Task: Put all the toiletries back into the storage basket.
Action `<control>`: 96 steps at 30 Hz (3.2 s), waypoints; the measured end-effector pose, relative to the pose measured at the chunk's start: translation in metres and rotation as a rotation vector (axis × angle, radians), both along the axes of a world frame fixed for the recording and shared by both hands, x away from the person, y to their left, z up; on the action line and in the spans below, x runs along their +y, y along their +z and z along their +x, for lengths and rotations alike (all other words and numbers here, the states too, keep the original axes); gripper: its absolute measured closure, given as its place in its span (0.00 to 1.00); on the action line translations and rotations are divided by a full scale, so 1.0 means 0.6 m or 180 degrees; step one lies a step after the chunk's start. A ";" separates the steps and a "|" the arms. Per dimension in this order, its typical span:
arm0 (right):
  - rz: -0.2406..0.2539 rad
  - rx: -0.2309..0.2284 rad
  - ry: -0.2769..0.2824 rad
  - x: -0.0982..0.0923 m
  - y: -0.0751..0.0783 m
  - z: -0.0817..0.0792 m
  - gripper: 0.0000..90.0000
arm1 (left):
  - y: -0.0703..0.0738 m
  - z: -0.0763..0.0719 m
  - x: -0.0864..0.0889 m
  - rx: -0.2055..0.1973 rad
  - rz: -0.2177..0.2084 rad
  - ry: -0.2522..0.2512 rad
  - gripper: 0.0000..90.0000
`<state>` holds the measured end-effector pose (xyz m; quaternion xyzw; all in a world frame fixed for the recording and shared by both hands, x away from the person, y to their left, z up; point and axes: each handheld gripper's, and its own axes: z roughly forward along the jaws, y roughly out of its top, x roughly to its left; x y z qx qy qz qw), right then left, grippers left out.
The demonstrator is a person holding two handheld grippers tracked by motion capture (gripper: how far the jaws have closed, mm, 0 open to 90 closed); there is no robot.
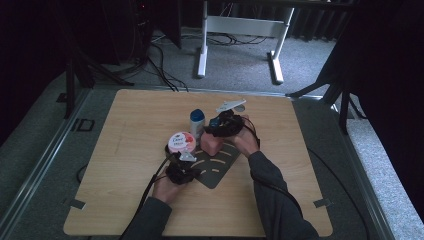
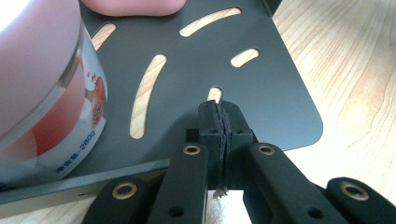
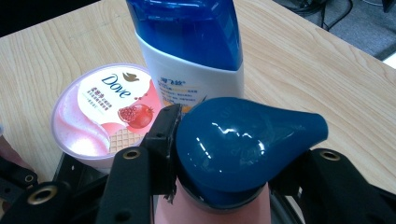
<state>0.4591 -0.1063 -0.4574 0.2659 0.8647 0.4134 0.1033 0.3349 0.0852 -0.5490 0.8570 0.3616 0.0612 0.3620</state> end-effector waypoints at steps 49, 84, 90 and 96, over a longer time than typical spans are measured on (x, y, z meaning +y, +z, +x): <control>0.0069 -0.0090 -0.0015 -0.004 -0.003 0.023 0.59 | -0.001 0.000 0.001 -0.0003 -0.0026 0.0005 0.99; -0.0040 -0.0015 0.0015 -0.027 -0.033 0.000 0.30 | -0.001 -0.001 0.001 0.0003 -0.0030 0.0013 0.99; 0.0013 -0.0022 -0.0049 -0.044 -0.035 -0.017 0.30 | -0.002 -0.001 0.001 0.0006 -0.0039 0.0015 0.99; 0.0084 -0.0052 -0.0139 -0.066 -0.036 -0.045 0.35 | -0.002 -0.001 0.002 0.0010 -0.0055 0.0021 0.99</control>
